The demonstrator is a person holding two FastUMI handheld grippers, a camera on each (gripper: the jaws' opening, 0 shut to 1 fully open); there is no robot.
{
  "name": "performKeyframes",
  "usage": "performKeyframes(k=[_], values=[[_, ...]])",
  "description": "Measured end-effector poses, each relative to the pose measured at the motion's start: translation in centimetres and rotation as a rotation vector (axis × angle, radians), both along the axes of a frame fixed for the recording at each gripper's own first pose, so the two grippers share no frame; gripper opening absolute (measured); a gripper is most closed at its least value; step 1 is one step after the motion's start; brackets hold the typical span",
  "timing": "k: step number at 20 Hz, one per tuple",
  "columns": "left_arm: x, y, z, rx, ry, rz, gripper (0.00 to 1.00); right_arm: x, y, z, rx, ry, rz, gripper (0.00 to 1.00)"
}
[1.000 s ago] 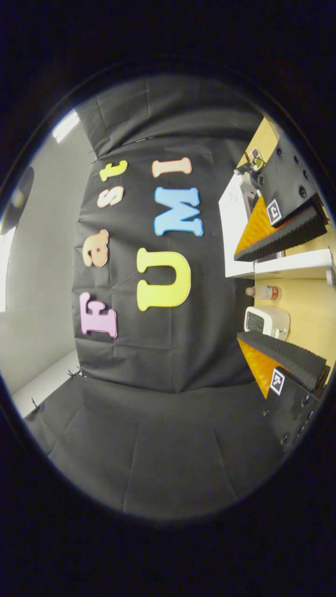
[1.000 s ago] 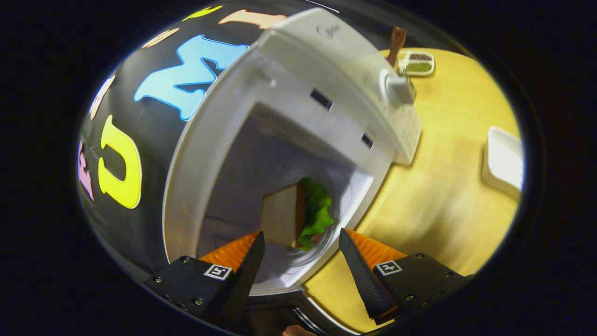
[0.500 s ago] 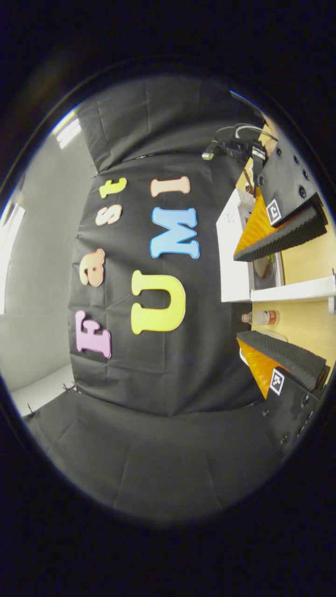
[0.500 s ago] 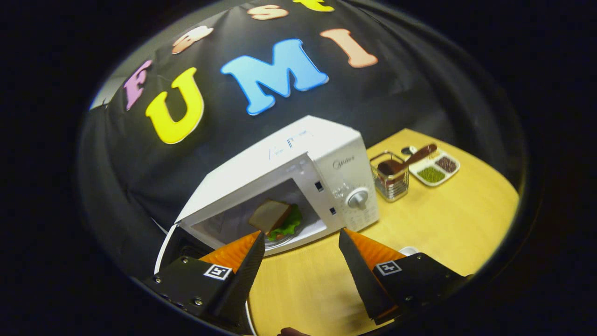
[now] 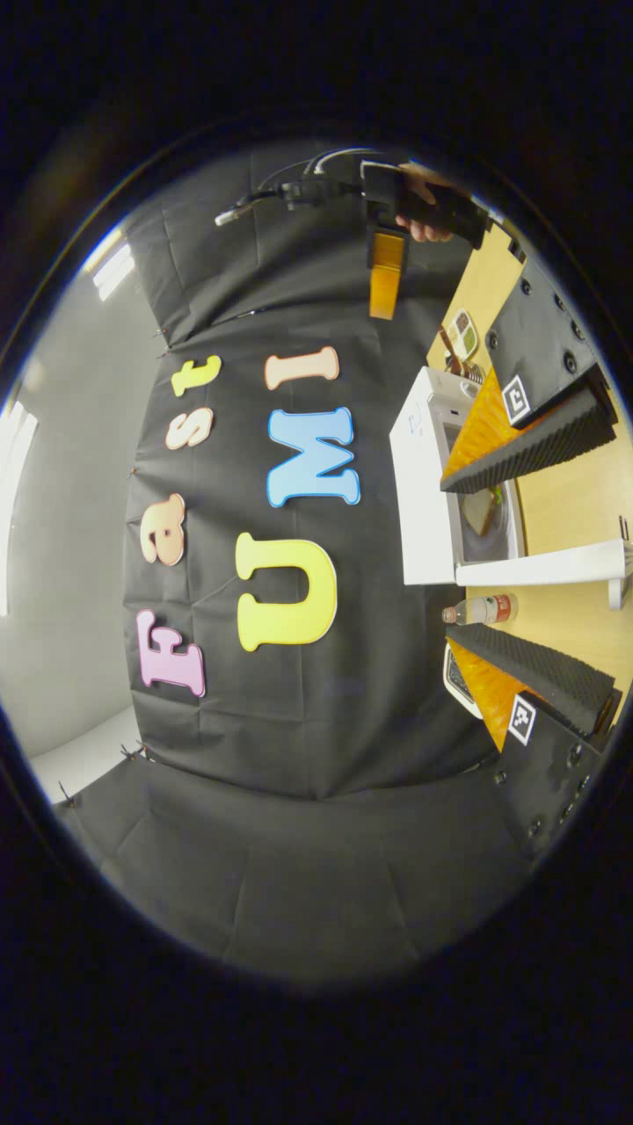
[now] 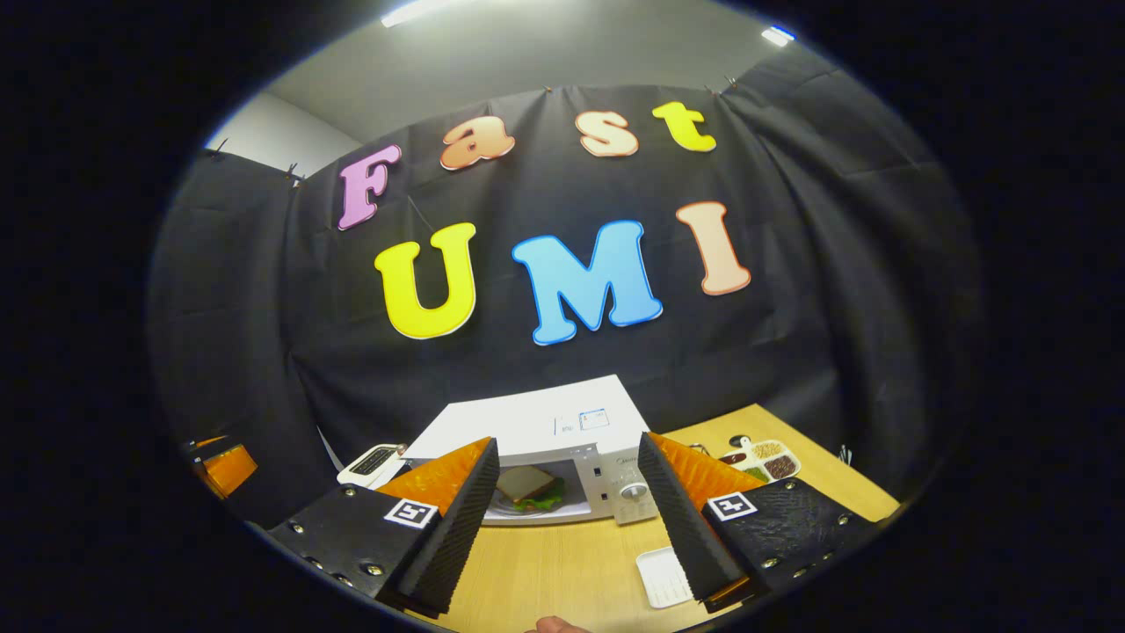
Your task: Open the microwave oven with the left hand, put the food in, and close the microwave oven.
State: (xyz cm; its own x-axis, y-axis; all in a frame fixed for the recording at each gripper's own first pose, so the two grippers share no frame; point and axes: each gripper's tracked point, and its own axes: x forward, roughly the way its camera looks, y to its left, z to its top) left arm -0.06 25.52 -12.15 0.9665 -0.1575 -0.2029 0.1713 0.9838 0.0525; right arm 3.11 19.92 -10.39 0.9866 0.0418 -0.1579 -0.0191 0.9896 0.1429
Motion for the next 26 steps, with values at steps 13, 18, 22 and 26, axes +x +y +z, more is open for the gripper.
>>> performKeyframes(k=[13,18,22,26], values=[[-8.7,5.9,-10.7,0.064,0.26,0.038,0.07,-2.1,0.2,4.7,-0.036,-0.112,0.038,0.95],[-10.7,7.5,-15.2,0.078,0.353,0.059,0.07,-1.9,-0.6,5.4,-0.043,-0.132,0.023,0.95],[-10.3,6.9,-17.5,0.085,0.391,0.023,0.07,-1.7,-1.2,5.4,-0.035,-0.13,0.017,0.95],[-10.4,5.6,-18.4,0.067,0.42,-0.01,0.07,-1.4,-2.0,5.4,-0.033,-0.128,0.008,0.95]])
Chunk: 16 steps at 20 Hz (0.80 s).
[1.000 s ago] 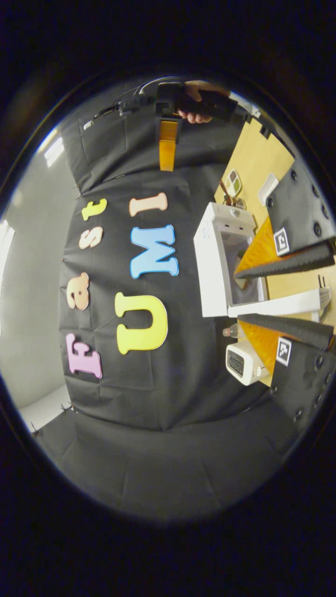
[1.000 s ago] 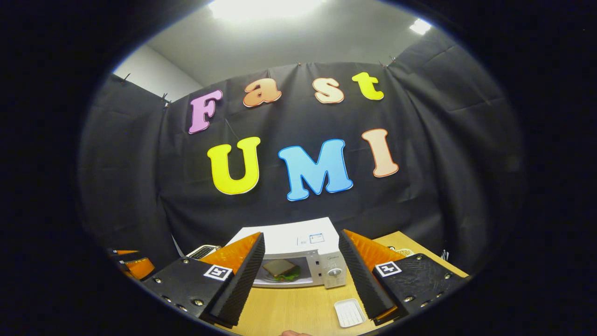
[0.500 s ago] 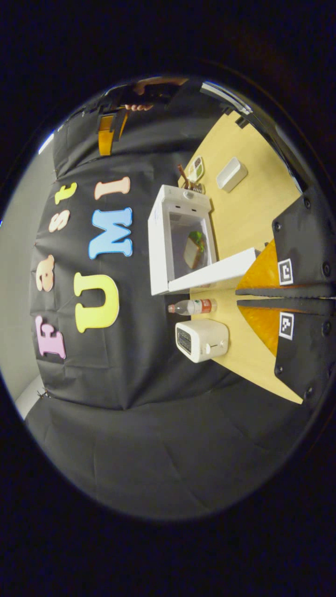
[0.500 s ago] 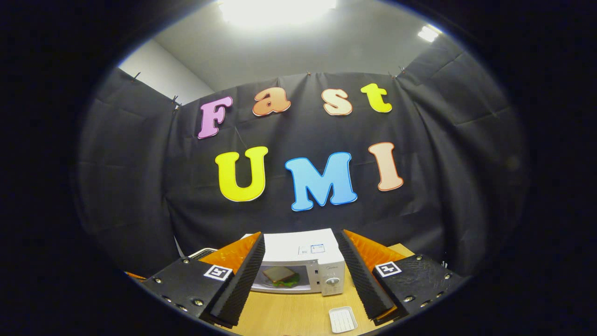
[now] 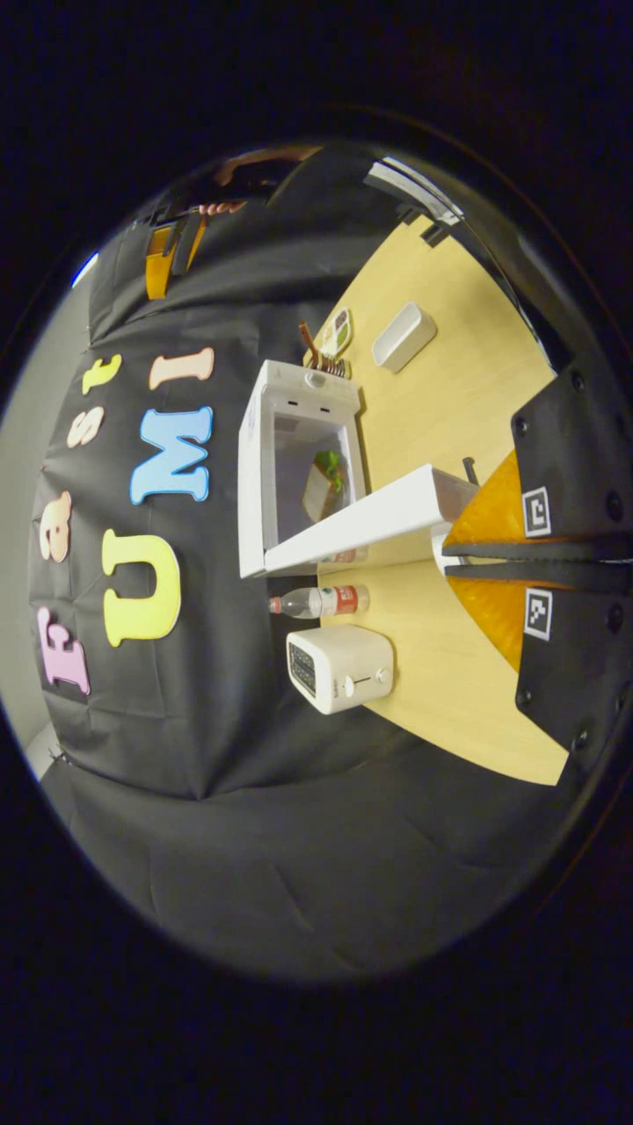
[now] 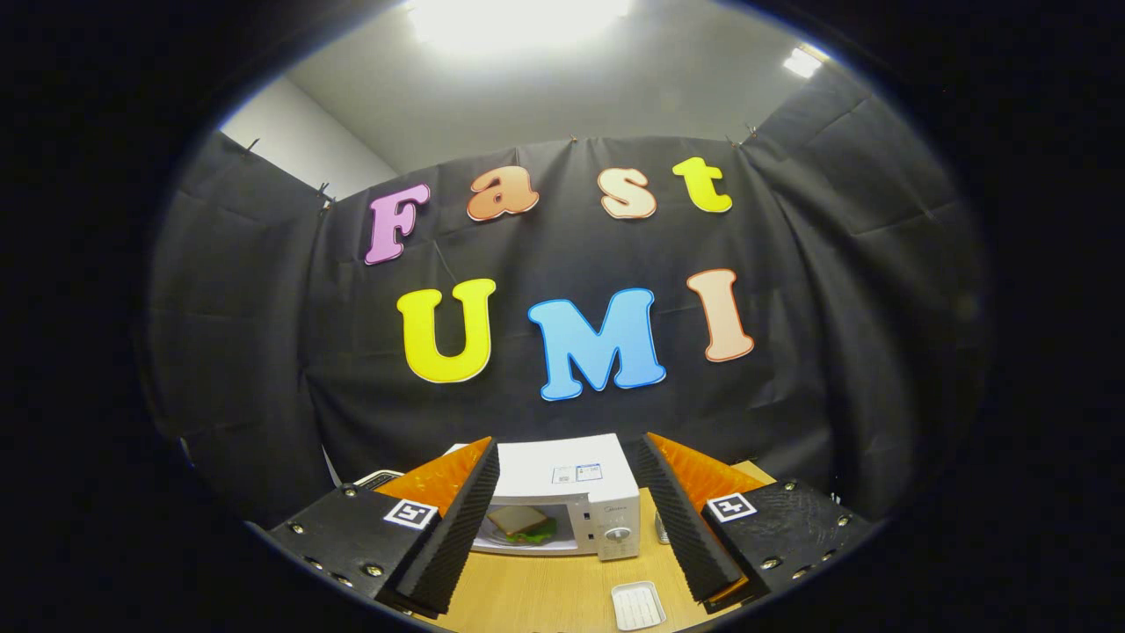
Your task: Open the microwave oven with the left hand, put the food in, and close the microwave oven.
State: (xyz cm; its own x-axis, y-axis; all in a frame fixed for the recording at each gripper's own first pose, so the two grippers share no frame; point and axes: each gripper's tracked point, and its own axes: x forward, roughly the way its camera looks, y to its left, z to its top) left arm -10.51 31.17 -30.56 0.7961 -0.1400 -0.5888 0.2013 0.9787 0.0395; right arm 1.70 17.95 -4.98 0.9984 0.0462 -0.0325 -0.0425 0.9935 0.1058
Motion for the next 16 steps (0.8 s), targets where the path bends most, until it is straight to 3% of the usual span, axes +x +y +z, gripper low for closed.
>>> performKeyframes(k=[5,16], values=[[0.3,-2.2,-0.1,-0.018,0.008,-0.03,0.07,0.5,-0.7,-0.5,-0.013,0.01,0.0,0.95],[1.0,-11.6,-0.7,-0.068,0.057,-0.117,0.07,1.8,-5.1,-1.8,-0.05,0.028,-0.017,0.95]])
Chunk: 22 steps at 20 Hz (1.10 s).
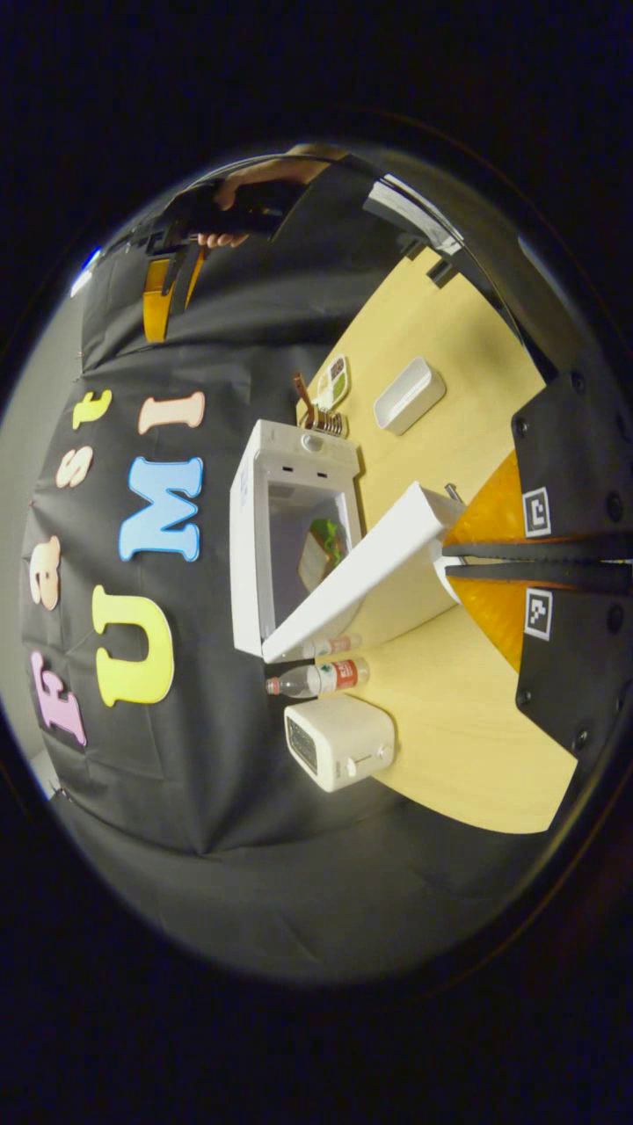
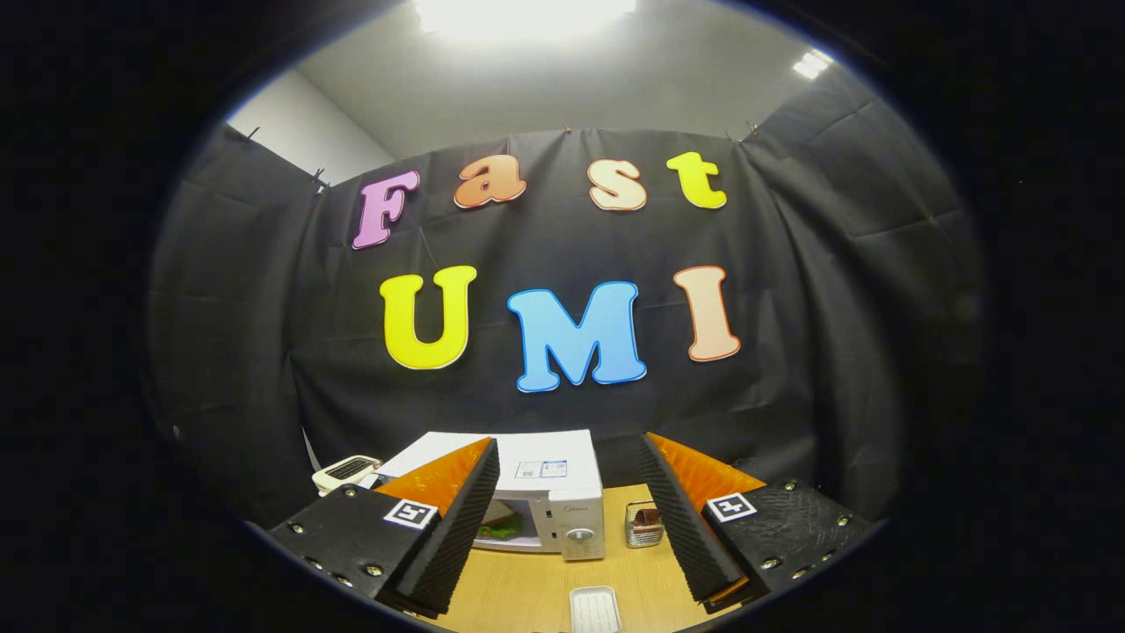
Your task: Open the microwave oven with the left hand, put the food in, and close the microwave oven.
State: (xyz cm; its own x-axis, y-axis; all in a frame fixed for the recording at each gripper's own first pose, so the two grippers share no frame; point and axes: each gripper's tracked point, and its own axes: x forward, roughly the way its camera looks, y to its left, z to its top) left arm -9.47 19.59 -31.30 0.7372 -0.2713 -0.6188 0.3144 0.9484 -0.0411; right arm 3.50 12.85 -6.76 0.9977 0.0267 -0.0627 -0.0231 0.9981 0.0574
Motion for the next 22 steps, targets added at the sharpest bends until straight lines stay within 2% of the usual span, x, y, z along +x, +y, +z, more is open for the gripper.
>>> performKeyframes(k=[13,22], values=[[3.2,-10.3,-0.6,-0.059,0.037,-0.125,0.07,2.3,-4.5,-0.9,0.026,0.02,-0.011,0.95],[7.9,-17.5,-0.3,-0.103,0.035,-0.228,0.07,3.5,-7.4,-2.2,0.047,0.046,-0.056,0.95]])
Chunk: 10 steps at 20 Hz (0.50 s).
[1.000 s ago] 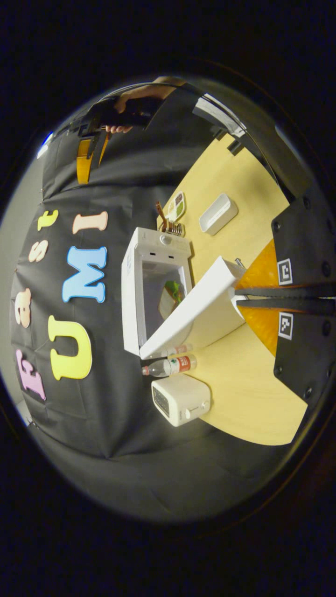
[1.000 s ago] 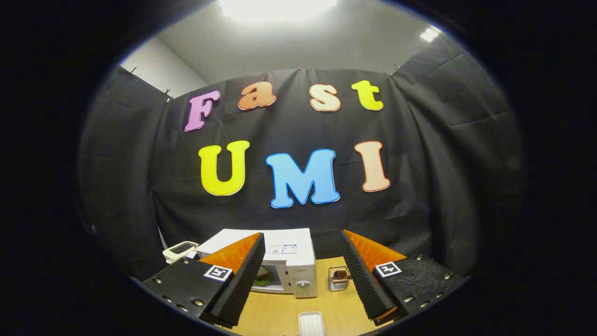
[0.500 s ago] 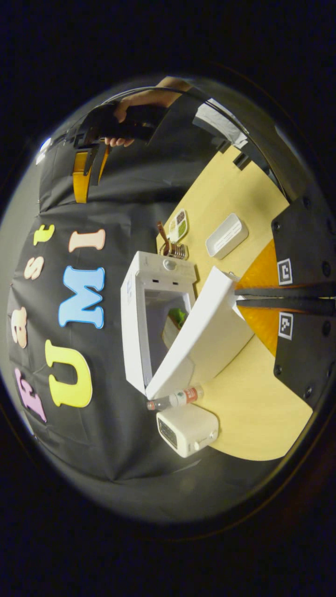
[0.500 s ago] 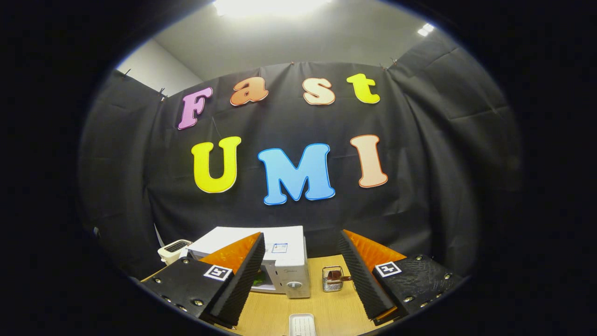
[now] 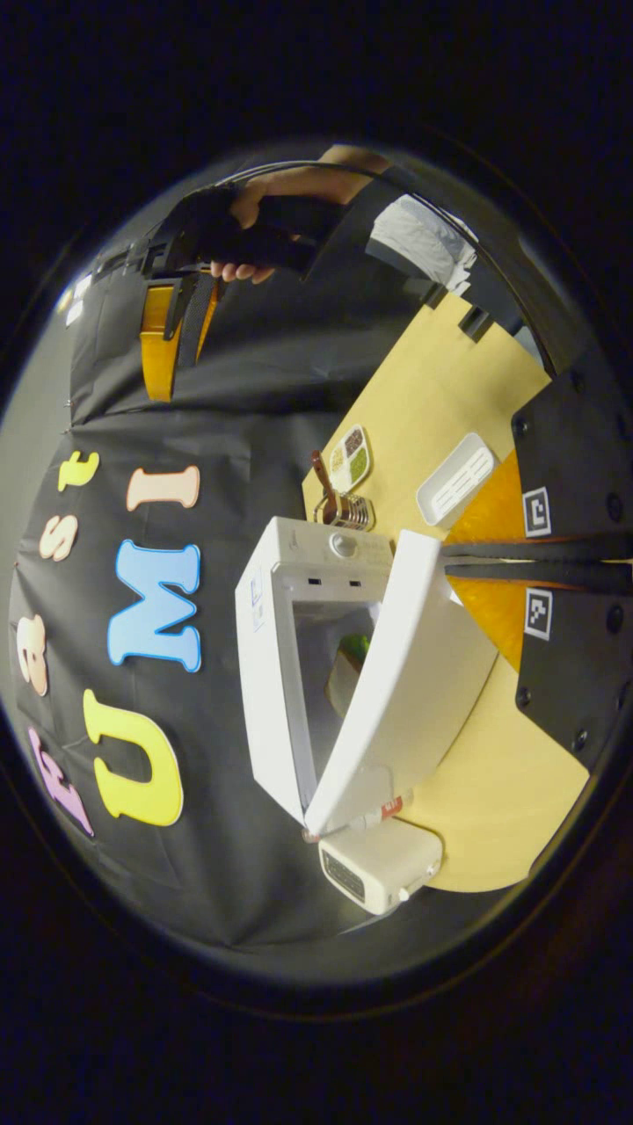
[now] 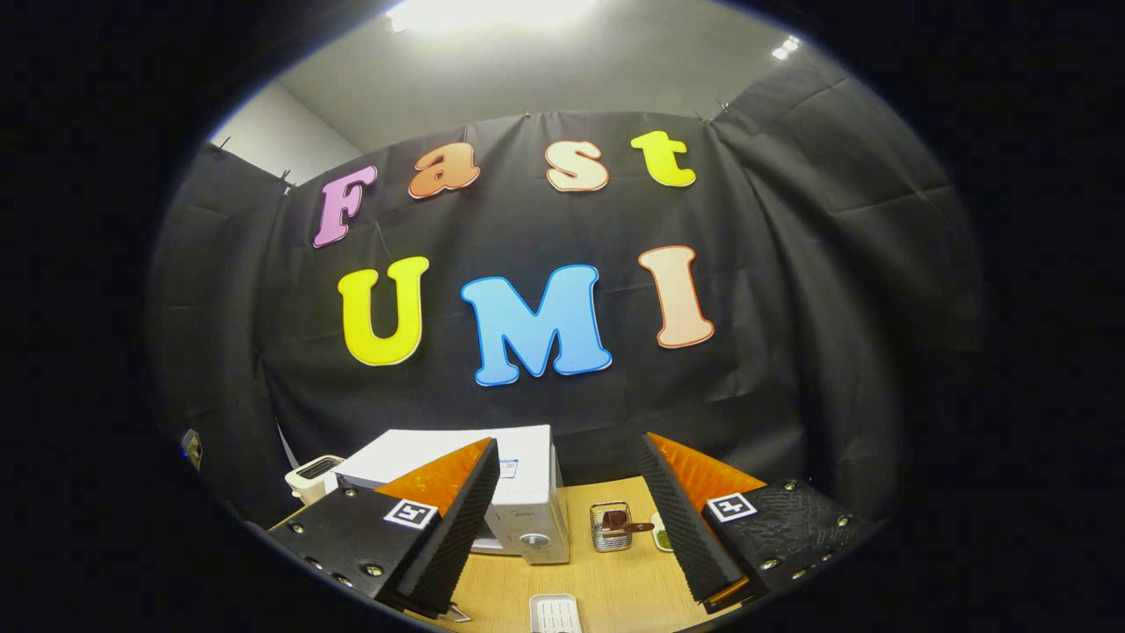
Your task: Open the microwave oven with the left hand, put the food in, and close the microwave oven.
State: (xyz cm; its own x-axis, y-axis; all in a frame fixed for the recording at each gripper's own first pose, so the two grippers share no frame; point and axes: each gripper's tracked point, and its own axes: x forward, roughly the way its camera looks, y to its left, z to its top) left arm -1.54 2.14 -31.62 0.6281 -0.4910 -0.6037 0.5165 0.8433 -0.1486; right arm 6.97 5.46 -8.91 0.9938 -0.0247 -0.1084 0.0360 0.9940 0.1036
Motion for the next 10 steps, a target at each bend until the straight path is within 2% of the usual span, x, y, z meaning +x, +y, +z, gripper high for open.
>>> performKeyframes(k=[10], values=[[5.7,-3.9,-0.3,0.006,-0.033,-0.081,0.07,0.2,-4.4,-0.3,0.0,0.011,-0.08,0.96]])
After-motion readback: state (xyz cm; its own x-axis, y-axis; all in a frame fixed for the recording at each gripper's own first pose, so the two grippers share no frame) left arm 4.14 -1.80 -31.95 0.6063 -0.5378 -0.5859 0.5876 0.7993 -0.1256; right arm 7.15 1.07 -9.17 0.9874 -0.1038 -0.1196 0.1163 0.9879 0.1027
